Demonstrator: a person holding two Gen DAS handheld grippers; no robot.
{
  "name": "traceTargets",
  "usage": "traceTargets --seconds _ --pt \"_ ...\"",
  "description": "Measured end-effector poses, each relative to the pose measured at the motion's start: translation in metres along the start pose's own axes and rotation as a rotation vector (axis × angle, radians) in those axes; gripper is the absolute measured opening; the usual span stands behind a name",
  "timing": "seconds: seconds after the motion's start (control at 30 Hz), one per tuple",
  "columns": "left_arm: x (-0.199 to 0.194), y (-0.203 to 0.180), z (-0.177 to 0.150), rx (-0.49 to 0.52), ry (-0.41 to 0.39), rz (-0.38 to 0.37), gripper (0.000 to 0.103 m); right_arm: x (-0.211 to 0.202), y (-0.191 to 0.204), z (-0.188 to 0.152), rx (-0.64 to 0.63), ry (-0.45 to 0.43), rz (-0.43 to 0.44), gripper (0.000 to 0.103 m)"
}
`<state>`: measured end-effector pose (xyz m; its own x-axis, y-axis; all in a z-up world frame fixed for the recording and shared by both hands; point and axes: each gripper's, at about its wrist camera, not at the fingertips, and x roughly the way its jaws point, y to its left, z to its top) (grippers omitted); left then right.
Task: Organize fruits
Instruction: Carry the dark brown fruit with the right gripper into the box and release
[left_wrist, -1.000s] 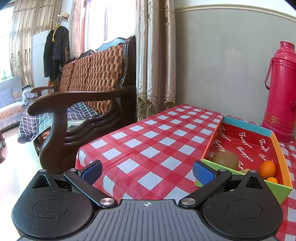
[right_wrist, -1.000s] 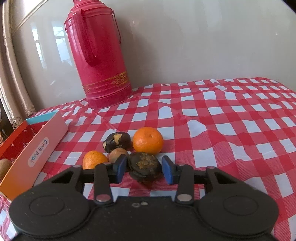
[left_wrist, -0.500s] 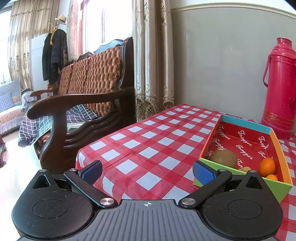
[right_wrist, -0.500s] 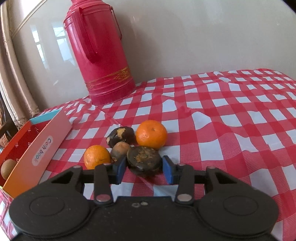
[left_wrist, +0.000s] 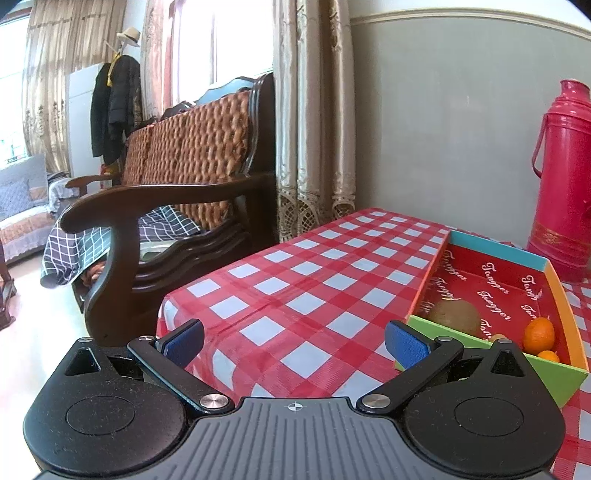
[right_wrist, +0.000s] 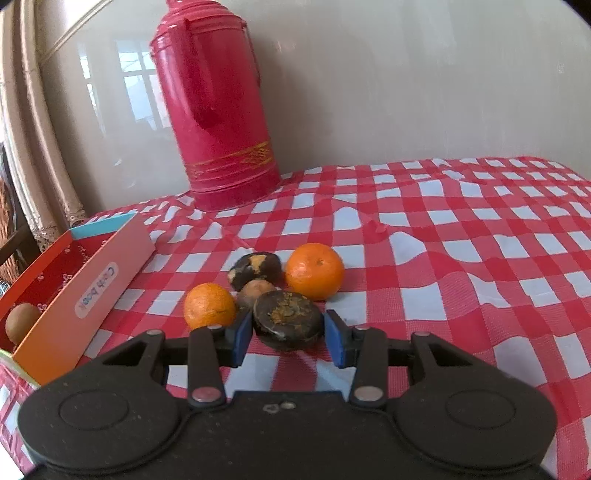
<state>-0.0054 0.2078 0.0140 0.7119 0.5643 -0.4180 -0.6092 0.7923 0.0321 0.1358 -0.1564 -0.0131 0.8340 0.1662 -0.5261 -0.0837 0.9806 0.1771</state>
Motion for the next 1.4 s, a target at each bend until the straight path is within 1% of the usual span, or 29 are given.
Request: traceTargets --seconds 0.17,0.43,0.73,0.87,0.97,1.03,1.2,1.4 --pt "0.001 0.009 -0.001 -0.02 0.003 0.017 0.103 -0.003 0.018 -0.005 -0.062 -0.027 0.004 0.034" --pt "0.006 0.027 -0.002 -0.069 0.016 0.037 0.103 -0.012 0.039 -0.011 -0.111 -0.079 0.041 0.034" --pt "0.011 0.046 -0.004 -0.122 0.024 0.056 0.103 -0.017 0.07 -0.008 -0.148 -0.119 0.151 0.034" --pt "0.014 0.055 -0.005 -0.147 0.03 0.076 0.103 -0.023 0.088 -0.005 -0.182 -0.141 0.198 0.034" --pt "0.016 0.061 -0.006 -0.156 0.034 0.093 0.103 -0.026 0.1 0.0 -0.172 -0.151 0.243 0.034" --pt "0.017 0.065 -0.007 -0.163 0.036 0.104 0.103 -0.025 0.111 0.005 -0.172 -0.151 0.277 0.034" --pt "0.02 0.078 -0.008 -0.188 0.045 0.131 0.103 -0.023 0.145 0.005 -0.234 -0.15 0.335 0.034" --pt "0.025 0.094 -0.012 -0.21 0.057 0.161 0.103 -0.004 0.183 0.003 -0.294 -0.099 0.352 0.034"
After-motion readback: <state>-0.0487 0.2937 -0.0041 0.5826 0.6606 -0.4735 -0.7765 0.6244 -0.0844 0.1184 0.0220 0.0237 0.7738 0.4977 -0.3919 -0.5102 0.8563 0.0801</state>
